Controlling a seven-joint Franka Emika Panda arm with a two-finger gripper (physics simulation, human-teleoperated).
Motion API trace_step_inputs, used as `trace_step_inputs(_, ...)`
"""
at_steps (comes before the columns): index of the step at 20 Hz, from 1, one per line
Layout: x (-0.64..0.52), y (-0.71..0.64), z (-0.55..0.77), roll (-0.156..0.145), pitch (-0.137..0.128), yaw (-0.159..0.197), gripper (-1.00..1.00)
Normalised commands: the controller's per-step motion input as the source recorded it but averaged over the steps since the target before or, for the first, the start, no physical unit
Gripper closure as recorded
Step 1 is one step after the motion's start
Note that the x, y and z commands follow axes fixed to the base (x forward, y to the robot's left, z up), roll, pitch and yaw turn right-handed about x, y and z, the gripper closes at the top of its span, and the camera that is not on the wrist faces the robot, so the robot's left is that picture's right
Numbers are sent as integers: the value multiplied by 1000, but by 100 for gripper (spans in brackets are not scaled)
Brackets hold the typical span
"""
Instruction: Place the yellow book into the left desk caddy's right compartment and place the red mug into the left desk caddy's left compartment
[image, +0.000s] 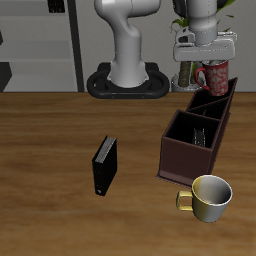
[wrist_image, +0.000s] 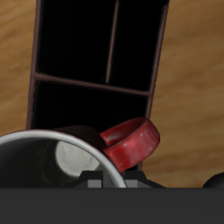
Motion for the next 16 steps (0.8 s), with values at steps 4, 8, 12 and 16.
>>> trace_step_inputs(4,46,13,53,17,-33,18,100)
trace_step_inputs(8,226,-205,146,-118,-72,-33,100)
trace_step_inputs(12,155,-121,63,-95,-35,-35,100)
trace_step_inputs(16,109,9,82,-26,-22,-23,100)
